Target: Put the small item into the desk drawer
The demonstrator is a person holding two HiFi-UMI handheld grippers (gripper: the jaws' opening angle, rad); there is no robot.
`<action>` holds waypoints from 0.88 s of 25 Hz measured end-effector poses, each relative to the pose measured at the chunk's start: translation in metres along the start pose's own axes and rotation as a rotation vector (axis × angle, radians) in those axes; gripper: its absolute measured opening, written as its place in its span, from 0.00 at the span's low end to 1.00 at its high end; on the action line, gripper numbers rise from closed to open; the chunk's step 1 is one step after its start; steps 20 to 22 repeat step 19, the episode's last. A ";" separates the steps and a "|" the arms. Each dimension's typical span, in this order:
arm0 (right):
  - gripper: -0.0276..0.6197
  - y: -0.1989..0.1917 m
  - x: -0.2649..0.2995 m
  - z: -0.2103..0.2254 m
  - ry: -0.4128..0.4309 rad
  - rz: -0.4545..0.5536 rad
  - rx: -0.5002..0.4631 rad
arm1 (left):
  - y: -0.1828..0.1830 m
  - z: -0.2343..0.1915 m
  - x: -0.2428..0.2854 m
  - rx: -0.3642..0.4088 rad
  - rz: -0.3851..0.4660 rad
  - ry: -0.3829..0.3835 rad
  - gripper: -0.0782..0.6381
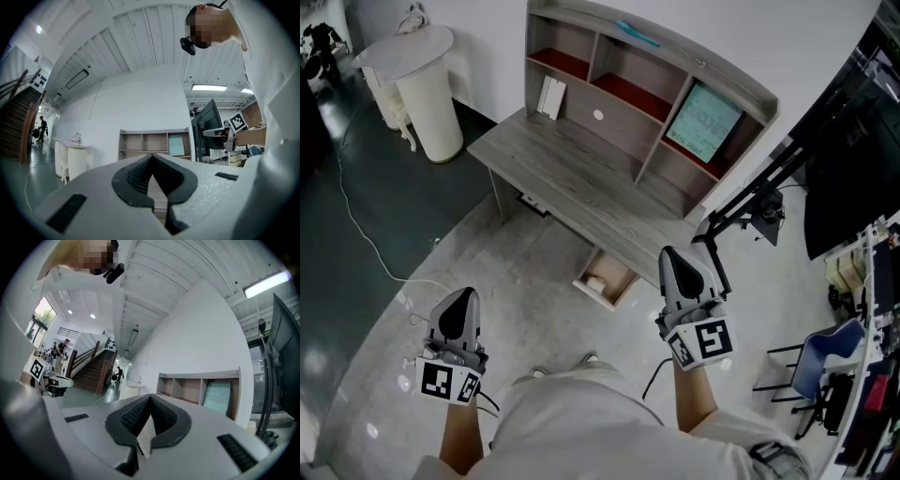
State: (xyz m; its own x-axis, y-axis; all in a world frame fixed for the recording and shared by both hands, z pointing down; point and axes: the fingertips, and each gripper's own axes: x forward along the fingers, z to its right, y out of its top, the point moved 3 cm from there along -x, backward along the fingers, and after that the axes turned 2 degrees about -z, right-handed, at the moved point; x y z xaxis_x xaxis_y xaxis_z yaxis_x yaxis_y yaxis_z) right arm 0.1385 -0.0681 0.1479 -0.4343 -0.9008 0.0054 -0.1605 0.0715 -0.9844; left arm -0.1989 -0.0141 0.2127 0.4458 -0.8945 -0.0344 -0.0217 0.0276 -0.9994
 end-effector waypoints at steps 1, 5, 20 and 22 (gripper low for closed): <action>0.04 -0.001 0.001 0.000 0.003 0.003 0.003 | 0.000 0.000 0.000 0.001 -0.001 0.004 0.12; 0.04 0.001 0.004 0.002 0.013 0.018 0.006 | 0.002 0.002 0.001 0.007 0.006 0.012 0.12; 0.04 -0.001 0.015 0.010 0.057 0.013 -0.034 | 0.001 0.018 0.018 -0.002 0.003 0.006 0.12; 0.04 -0.001 0.015 0.010 0.057 0.013 -0.034 | 0.001 0.018 0.018 -0.002 0.003 0.006 0.12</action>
